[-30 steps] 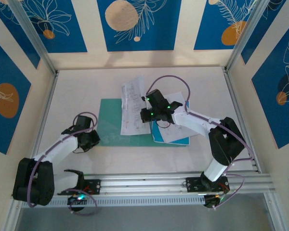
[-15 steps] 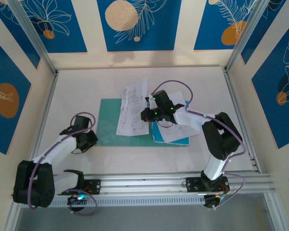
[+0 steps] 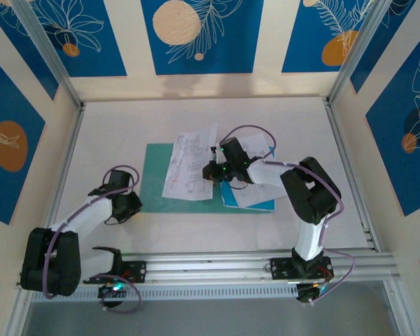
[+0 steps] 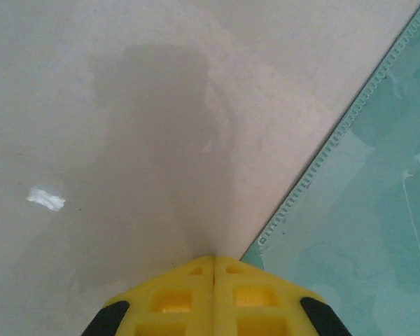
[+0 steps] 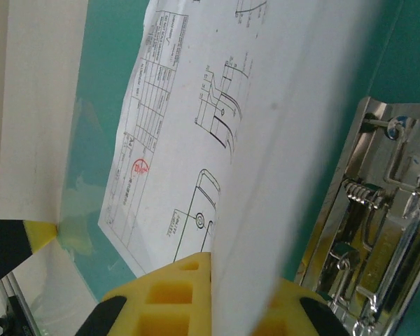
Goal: Put the files into the folder
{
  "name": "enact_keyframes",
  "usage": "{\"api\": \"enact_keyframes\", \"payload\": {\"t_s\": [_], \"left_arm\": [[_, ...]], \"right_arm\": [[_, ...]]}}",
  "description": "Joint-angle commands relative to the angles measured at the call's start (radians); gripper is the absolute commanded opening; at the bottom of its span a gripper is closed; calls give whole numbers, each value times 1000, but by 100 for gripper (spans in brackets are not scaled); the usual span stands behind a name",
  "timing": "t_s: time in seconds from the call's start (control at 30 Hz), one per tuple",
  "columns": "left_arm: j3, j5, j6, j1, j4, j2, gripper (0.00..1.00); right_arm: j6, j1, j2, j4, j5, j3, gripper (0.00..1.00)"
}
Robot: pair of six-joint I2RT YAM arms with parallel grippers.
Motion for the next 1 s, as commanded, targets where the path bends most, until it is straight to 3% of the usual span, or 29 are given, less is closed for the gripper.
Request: {"api": "enact_keyframes", "payload": {"t_s": [0.0, 0.97], "left_arm": [[-22, 10, 6, 14, 25, 31, 0], [-39, 22, -4, 13, 24, 2, 0]], "right_arm": [[24, 14, 26, 34, -27, 6, 0], [117, 105, 166, 117, -42, 81, 0]]}}
